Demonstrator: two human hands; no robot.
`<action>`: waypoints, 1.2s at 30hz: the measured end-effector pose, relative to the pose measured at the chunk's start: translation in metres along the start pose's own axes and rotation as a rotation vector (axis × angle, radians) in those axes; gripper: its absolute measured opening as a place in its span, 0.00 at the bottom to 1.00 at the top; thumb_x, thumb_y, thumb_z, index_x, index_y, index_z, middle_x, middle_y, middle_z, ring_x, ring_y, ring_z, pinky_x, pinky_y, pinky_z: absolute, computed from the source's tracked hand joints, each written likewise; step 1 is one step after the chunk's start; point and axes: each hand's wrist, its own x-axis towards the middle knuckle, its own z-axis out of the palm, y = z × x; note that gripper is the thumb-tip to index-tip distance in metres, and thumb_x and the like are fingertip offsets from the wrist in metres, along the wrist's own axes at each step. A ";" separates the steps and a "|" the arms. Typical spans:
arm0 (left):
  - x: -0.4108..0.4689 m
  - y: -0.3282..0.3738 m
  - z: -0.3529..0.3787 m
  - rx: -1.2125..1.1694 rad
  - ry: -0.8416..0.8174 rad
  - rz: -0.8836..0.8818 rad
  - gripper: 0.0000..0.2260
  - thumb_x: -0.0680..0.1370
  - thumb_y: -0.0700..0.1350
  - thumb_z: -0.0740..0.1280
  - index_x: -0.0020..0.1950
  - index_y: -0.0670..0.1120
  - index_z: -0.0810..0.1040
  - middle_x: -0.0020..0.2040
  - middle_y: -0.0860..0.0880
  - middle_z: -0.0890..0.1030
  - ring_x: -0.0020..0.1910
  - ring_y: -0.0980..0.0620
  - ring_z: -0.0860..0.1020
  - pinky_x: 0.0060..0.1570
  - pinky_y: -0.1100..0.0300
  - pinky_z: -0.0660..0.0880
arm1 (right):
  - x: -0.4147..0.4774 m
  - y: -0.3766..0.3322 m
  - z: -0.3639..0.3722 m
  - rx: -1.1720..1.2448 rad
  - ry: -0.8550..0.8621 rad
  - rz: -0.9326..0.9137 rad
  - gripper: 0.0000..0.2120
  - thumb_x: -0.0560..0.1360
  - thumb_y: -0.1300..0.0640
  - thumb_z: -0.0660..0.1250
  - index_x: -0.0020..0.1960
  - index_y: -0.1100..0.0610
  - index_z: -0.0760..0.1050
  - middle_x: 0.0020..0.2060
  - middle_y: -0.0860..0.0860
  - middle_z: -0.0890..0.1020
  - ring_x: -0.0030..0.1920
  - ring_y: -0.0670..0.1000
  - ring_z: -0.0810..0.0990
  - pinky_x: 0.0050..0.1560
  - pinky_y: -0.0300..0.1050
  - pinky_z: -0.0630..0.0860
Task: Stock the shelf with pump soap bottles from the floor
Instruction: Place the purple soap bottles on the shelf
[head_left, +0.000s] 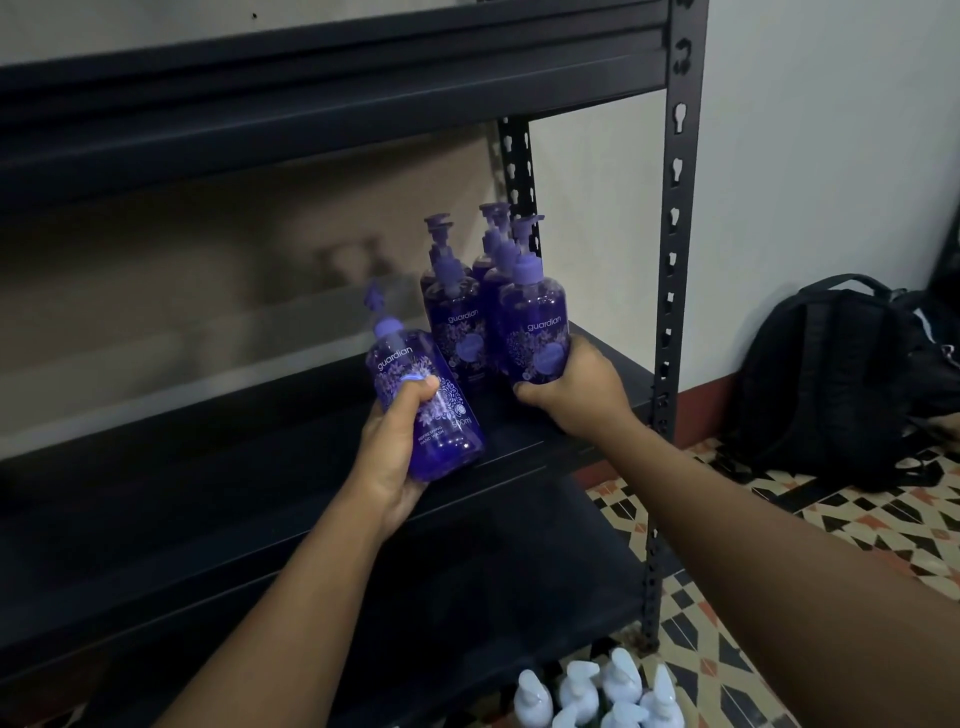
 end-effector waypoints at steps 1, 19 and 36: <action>0.000 0.000 0.001 0.001 0.001 0.002 0.31 0.69 0.51 0.74 0.71 0.45 0.75 0.65 0.39 0.81 0.57 0.42 0.82 0.48 0.49 0.83 | 0.000 0.000 0.000 -0.001 -0.002 0.003 0.34 0.64 0.44 0.80 0.64 0.55 0.72 0.57 0.53 0.80 0.55 0.54 0.80 0.56 0.52 0.79; 0.000 -0.002 0.024 0.435 0.105 0.363 0.24 0.68 0.47 0.81 0.62 0.52 0.79 0.52 0.52 0.86 0.50 0.53 0.85 0.53 0.55 0.81 | -0.026 0.017 -0.023 -0.628 -0.178 -0.070 0.55 0.72 0.22 0.54 0.82 0.63 0.49 0.80 0.61 0.55 0.81 0.60 0.52 0.80 0.55 0.51; 0.001 -0.011 0.011 0.760 0.082 0.284 0.33 0.66 0.47 0.83 0.64 0.51 0.69 0.57 0.58 0.79 0.54 0.62 0.79 0.56 0.62 0.75 | -0.029 0.031 -0.018 -0.712 -0.189 -0.107 0.48 0.75 0.23 0.43 0.83 0.54 0.51 0.81 0.58 0.54 0.82 0.59 0.48 0.80 0.55 0.45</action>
